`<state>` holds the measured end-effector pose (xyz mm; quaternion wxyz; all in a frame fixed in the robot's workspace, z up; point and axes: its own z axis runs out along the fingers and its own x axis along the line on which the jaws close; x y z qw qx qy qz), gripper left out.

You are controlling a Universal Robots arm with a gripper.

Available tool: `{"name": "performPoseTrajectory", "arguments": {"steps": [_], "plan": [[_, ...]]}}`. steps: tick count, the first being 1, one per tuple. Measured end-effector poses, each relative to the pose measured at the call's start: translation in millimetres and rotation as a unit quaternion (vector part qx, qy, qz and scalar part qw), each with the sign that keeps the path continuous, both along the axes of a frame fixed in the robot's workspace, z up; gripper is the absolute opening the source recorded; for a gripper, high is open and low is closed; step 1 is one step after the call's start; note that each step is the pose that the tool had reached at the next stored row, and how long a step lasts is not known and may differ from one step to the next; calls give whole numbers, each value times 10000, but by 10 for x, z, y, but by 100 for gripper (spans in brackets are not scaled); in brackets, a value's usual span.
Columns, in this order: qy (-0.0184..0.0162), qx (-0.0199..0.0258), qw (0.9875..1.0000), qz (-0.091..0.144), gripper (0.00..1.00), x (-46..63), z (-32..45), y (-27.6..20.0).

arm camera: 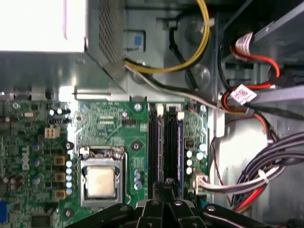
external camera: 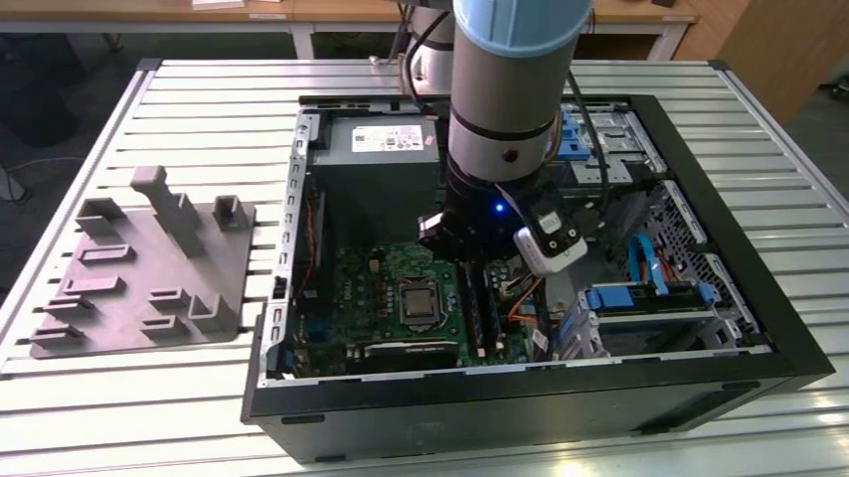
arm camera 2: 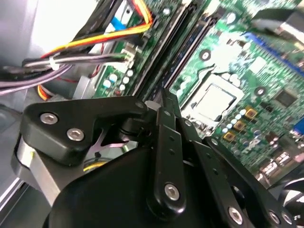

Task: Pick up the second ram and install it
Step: 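Insert the second ram into the second slot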

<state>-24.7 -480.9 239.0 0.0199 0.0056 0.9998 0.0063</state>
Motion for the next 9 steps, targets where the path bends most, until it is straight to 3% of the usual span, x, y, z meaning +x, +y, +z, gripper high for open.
{"name": "performPoseTrajectory", "arguments": {"steps": [1,9], "plan": [[0,39,10000,0,10,0,1,1],[0,43,10000,0,10,1,3,17]]}}
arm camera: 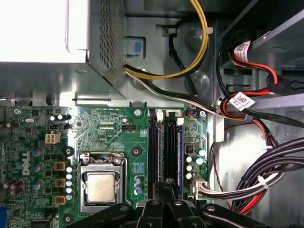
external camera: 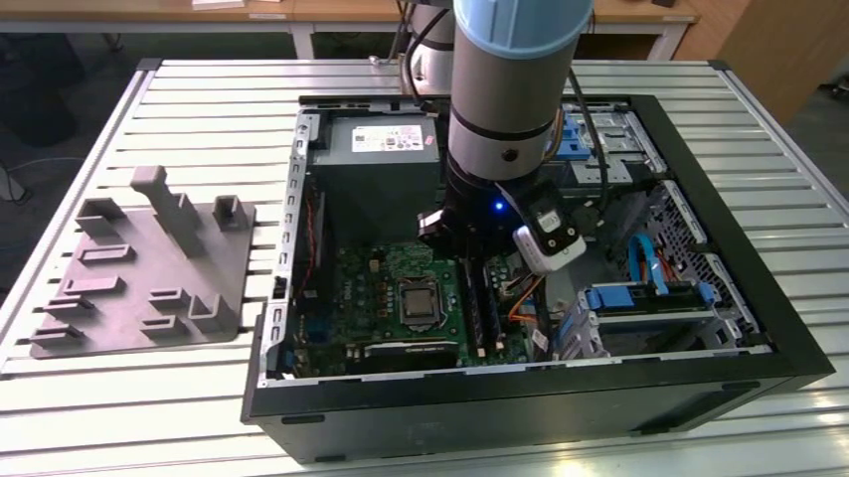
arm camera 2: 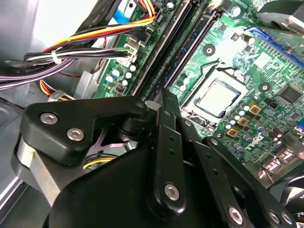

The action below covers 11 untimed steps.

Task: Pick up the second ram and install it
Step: 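Insert the second ram into the second slot, then press down the second ram until it locks into place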

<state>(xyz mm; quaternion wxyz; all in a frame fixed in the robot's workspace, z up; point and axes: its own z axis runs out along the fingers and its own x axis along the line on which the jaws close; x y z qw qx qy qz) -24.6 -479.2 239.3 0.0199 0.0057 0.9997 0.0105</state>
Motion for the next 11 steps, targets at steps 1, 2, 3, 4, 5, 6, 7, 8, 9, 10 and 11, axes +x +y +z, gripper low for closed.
{"name": "performPoseTrajectory", "arguments": {"steps": [1,2,3,4,5,6,7,8,9,10,11], "plan": [[0,0,10000,0,10,0,0,0],[0,0,10000,0,10,0,0,0],[0,0,10000,0,10,0,0,0],[0,0,10000,0,10,0,0,0],[0,0,10000,0,10,0,0,0],[0,0,10000,0,10,0,0,0],[0,0,10000,0,10,0,0,1],[0,0,10000,0,10,0,0,1],[0,1,10000,0,10,0,-1,2],[0,1,10000,-1,10,0,-3,6],[0,-1,10000,-1,10,-1,-7,17]]}}
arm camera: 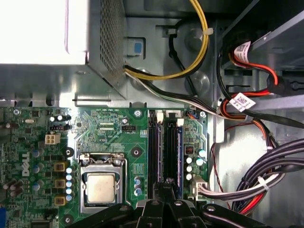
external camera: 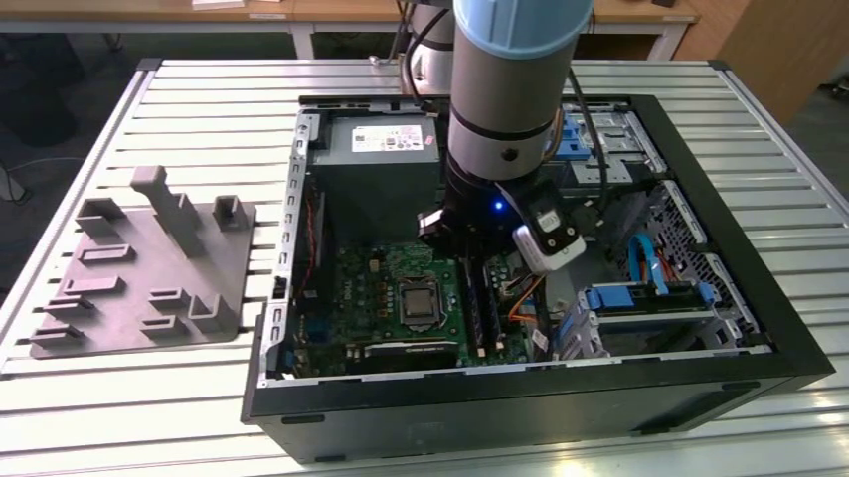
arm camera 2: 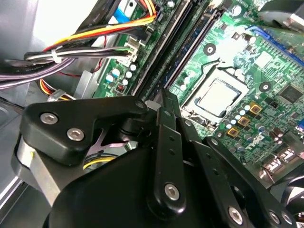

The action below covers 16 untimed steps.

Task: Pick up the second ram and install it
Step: 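Press down the second ram until it locks into place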

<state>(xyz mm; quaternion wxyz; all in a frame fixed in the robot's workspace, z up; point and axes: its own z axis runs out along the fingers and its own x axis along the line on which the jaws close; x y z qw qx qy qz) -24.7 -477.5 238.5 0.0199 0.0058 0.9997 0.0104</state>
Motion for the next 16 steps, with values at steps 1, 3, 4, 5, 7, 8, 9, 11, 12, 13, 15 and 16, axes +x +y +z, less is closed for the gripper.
{"name": "performPoseTrajectory", "arguments": {"steps": [1,3,4,5,7,8,9,11,12,13,15,16], "plan": [[0,0,10000,0,10,0,-9,12],[0,1,10000,1,10,1,-27,76],[0,1,10000,1,10,1,-38,117],[0,1,10000,2,10,1,-50,162],[0,1,10000,1,10,0,-80,242],[0,2,10000,1,10,0,-97,270],[0,4,10000,1,10,0,-115,287],[-1,4,10000,1,10,0,-151,312],[0,4,10000,1,10,1,-168,322],[0,1,10000,1,10,1,-181,328],[2,-3,10000,2,10,1,-202,337],[1,-1,10000,1,10,0,-212,340]]}}
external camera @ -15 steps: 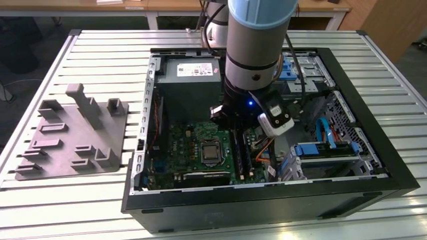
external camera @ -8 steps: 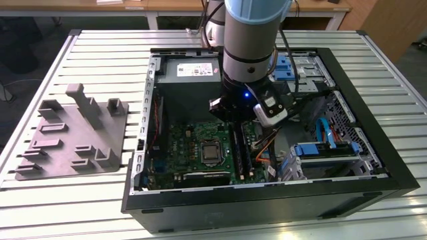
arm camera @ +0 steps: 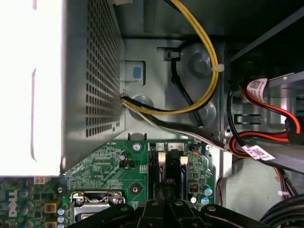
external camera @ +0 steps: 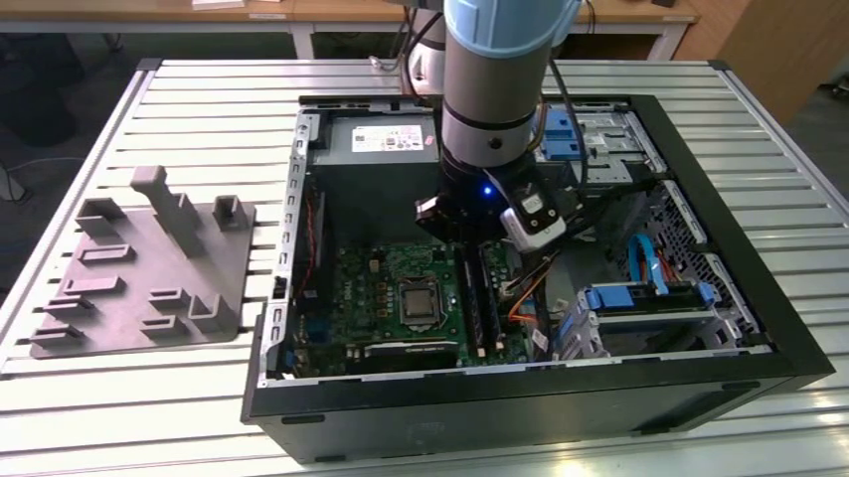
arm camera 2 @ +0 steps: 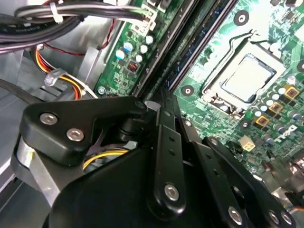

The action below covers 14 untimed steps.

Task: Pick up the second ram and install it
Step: 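Press down the second ram until it locks into place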

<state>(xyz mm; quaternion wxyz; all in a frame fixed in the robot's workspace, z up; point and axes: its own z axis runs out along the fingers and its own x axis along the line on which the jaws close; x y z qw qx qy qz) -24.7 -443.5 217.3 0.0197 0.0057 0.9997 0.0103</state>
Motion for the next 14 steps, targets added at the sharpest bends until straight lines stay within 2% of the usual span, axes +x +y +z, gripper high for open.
{"name": "performPoseTrajectory", "arguments": {"steps": [5,7,8,10,11,14], "plan": [[-2,4,10000,0,10,0,-13,10],[-10,20,10000,0,10,2,41,15],[-7,10,10000,0,10,1,78,12],[-6,5,10000,0,10,0,89,5],[-5,-3,10000,0,10,0,90,-7],[-5,-13,10000,0,10,-2,90,-111]]}}
